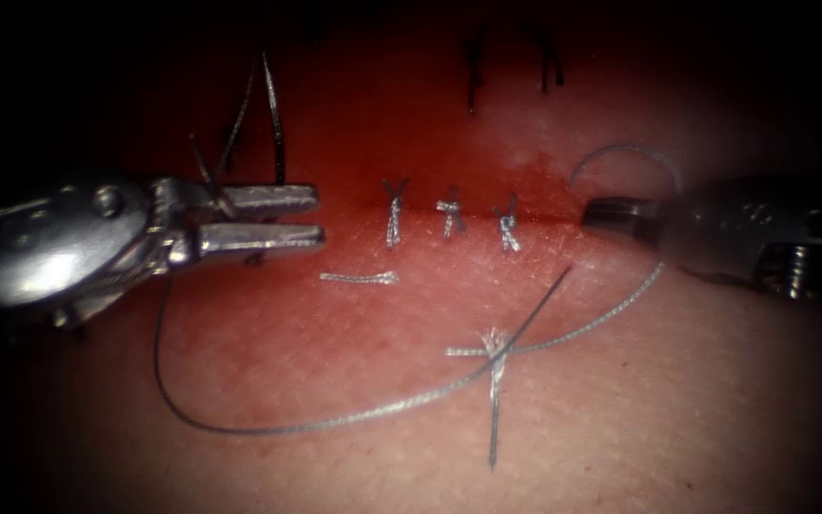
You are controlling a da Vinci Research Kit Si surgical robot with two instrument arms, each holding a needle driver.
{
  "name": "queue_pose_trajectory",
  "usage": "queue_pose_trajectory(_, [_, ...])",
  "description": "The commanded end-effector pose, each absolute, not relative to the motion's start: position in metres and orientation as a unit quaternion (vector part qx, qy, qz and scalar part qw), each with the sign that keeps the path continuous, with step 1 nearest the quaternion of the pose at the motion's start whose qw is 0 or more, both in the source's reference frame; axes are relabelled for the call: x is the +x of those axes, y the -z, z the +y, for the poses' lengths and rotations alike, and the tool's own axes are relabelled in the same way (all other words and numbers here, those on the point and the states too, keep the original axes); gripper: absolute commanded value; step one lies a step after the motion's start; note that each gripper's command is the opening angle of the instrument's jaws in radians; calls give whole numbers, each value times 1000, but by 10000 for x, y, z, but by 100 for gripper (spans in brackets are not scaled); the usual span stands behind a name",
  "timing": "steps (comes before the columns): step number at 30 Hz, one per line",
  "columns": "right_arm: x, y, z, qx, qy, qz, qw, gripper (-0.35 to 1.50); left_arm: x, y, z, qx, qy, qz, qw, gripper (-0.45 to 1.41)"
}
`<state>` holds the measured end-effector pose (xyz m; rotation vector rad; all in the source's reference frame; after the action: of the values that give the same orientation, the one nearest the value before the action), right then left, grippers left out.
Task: Wound Closure
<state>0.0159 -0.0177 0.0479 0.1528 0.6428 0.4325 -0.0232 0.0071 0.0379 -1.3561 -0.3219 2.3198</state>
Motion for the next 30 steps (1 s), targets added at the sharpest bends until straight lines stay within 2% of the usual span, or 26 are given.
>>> queue_pose_trajectory(1, [173, -481, -181, 86, -198, 324, 921, 26, -237, -382, 76, -490, -837, -115, 215, -45])
queue_pose_trajectory(4, [183, -471, -187, 92, -178, 335, 921, 49, -237, -382, 76, -490, -837, -115, 215, -45])
queue_pose_trajectory(6, [188, -465, -190, 92, -169, 339, 921, 54, -237, -382, 76, -490, -837, -115, 215, -45])
queue_pose_trajectory(24, [203, -478, -192, 83, -158, 348, 920, 42, -238, -381, 75, -490, -838, -114, 213, -45])
queue_pose_trajectory(25, [202, -478, -191, 81, -159, 349, 920, 39, -238, -381, 75, -490, -838, -114, 213, -45])
queue_pose_trajectory(27, [201, -479, -189, 76, -161, 350, 920, -35, -238, -381, 75, -491, -837, -114, 213, -45])
queue_pose_trajectory(30, [197, -473, -195, 76, -164, 348, 920, -35, -238, -381, 75, -491, -837, -115, 213, -45])
